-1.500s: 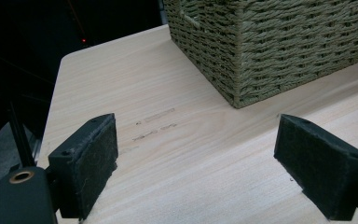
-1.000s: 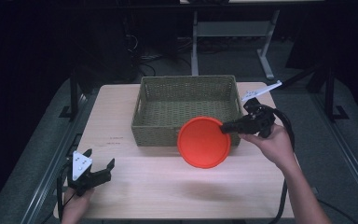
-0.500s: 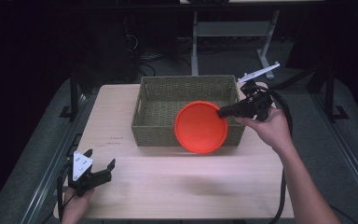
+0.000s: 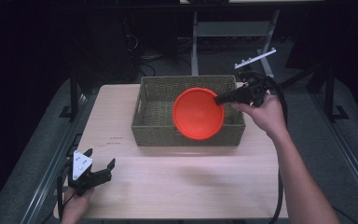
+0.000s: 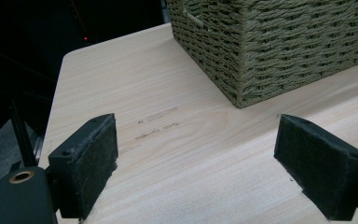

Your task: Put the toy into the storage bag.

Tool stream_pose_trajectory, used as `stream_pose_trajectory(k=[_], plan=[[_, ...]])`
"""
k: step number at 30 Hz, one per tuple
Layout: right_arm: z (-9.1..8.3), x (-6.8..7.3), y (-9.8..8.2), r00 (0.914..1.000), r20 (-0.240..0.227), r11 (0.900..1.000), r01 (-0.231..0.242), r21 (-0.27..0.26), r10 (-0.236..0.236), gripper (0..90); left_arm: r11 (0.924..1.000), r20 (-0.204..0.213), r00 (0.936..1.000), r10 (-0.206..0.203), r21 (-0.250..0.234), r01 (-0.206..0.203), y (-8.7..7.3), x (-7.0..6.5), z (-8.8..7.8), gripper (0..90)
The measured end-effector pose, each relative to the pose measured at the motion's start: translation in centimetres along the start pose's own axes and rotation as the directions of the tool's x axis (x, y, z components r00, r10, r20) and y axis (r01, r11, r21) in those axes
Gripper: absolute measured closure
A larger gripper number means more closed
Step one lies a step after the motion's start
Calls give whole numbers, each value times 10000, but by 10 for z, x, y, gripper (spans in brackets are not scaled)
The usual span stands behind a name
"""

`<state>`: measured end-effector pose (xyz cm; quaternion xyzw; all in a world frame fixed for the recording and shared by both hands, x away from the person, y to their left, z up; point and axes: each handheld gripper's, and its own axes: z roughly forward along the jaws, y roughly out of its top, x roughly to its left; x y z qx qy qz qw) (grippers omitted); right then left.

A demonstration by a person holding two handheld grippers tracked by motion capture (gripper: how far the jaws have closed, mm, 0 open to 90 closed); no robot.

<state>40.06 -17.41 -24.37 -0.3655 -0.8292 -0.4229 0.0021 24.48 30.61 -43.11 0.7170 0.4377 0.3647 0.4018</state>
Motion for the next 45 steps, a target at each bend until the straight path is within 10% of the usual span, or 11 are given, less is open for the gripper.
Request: stream_pose_trajectory(k=[21,45], plan=[[16,-24,50,9979,434,9988,-483,60,480,826,9997,-130,9996,-247,-46,246,1,4,2,127],[36,-67,57,9800,1025,9853,-1700,-165,1708,825,9998,-7,9999,-173,-71,173,2,-2,5,127]])
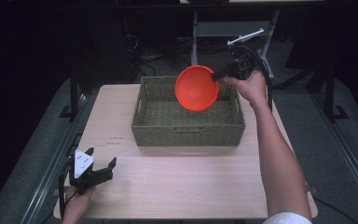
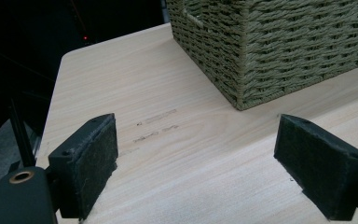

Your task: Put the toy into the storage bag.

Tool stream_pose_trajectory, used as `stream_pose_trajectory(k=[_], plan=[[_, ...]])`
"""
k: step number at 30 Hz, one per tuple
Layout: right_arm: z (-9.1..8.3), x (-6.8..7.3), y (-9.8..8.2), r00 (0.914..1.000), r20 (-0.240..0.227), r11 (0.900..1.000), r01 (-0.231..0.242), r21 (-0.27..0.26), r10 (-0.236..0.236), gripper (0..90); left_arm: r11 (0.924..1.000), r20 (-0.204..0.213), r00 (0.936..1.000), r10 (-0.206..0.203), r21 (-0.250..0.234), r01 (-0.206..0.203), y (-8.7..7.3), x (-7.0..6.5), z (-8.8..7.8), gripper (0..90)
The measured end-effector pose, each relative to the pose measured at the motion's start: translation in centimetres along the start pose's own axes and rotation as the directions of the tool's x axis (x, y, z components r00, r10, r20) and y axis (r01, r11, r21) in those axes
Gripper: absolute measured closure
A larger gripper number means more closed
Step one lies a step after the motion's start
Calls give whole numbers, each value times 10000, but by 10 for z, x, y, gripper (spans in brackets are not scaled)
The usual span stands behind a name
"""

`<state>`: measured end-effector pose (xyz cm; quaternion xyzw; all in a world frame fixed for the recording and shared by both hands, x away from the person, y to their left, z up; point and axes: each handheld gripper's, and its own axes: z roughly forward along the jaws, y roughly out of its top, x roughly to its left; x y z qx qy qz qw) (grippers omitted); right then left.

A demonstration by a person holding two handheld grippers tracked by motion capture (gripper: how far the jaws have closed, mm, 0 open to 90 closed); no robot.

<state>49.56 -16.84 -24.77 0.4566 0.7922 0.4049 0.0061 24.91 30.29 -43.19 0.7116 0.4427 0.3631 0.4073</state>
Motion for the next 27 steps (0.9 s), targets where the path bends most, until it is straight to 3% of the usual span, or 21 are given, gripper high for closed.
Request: stream_pose_trajectory(k=[15,27], plan=[[31,-23,-10,9984,223,9975,-527,479,517,824,9999,81,10000,20,139,-22,0,1,-1,127],[53,-36,-22,9954,145,9920,-960,813,952,824,9999,86,9999,92,125,-93,-1,1,-2,127]])
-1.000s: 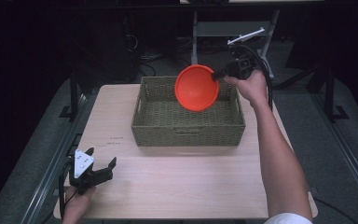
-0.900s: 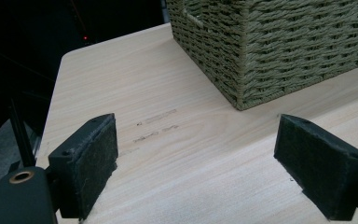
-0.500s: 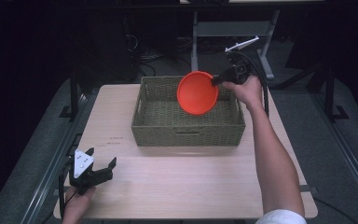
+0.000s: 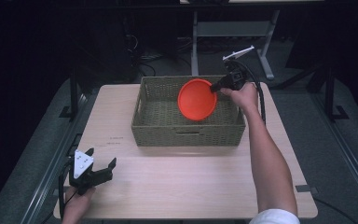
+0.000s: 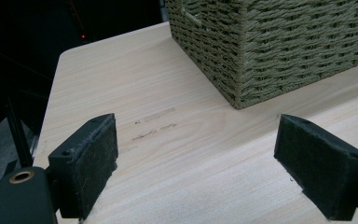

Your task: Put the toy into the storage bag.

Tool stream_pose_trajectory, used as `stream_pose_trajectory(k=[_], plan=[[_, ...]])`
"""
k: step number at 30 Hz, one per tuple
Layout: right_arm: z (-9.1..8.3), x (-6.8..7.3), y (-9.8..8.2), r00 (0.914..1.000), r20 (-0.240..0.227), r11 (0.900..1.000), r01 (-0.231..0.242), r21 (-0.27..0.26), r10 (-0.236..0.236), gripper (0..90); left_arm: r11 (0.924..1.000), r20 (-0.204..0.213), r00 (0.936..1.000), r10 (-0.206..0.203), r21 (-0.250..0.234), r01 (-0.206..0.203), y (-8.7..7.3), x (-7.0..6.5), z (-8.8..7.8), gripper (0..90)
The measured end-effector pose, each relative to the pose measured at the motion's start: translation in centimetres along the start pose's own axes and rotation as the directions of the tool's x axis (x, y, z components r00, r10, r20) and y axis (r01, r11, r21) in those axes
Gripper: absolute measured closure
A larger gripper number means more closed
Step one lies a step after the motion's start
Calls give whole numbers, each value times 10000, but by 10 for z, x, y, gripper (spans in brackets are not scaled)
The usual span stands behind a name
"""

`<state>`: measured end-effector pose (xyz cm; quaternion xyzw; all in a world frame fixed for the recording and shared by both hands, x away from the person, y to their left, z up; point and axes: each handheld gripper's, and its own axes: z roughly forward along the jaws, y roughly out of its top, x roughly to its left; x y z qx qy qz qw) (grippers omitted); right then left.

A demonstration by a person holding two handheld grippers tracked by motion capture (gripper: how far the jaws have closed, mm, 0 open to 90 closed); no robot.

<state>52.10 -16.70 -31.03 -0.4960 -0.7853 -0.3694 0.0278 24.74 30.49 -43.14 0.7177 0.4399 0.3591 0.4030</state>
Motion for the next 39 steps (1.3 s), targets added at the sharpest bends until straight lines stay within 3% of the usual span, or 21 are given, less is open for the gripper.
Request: stream_pose_trajectory(k=[4,11,39], plan=[[9,-9,-5,9997,72,9995,-244,202,243,824,10000,17,10000,-21,20,21,0,0,0,127],[19,-12,-6,9989,219,9978,-431,498,420,824,9999,3,9999,-115,-101,115,0,0,0,127],[54,-8,-8,9990,398,9883,-238,1509,180,817,9999,0,10000,45,-105,-45,0,1,-1,127]])
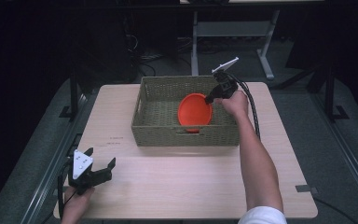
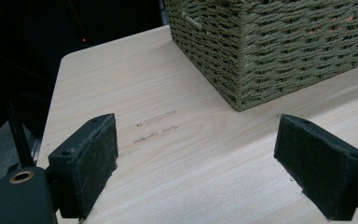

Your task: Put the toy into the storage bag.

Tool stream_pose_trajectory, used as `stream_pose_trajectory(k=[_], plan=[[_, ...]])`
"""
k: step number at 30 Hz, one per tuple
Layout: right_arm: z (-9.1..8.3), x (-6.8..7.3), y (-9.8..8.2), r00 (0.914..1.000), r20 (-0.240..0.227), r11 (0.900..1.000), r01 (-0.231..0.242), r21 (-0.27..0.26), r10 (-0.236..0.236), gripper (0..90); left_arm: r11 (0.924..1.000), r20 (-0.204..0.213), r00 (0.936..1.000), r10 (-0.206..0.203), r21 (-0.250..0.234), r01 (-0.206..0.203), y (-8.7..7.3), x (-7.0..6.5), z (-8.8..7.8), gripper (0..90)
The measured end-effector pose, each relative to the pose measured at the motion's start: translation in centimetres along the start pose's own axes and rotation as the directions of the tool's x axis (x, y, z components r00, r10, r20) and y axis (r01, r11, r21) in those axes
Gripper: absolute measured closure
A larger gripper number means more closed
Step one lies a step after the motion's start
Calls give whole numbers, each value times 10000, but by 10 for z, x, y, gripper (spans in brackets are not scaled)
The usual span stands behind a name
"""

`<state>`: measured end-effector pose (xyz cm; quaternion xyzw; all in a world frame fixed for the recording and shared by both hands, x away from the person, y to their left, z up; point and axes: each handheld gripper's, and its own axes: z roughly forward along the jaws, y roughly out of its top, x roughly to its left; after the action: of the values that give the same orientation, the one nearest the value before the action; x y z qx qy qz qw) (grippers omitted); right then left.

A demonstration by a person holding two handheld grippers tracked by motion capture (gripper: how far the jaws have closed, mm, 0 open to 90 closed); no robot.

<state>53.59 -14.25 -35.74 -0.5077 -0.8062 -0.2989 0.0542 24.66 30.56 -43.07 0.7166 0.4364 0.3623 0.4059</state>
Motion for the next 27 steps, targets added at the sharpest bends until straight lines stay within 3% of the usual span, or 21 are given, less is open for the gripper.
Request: stream_pose_trajectory(k=[3,5,12,24,27], plan=[[5,0,-1,9999,120,9997,37,259,-40,816,10000,-15,10000,5,-16,-5,0,0,0,127],[5,-3,-2,10000,22,10000,0,78,0,813,10000,-11,10000,5,-12,-5,0,0,0,127],[6,-11,-7,9991,-28,9987,-431,260,432,782,10000,-29,10000,-21,-11,21,0,0,0,127],[14,-7,-7,9967,740,9951,-410,904,344,546,10000,-26,10000,58,42,-58,1,-2,0,127],[16,-6,-6,9954,906,9944,-414,970,326,526,10000,-31,10000,73,33,-73,0,-2,0,127]])
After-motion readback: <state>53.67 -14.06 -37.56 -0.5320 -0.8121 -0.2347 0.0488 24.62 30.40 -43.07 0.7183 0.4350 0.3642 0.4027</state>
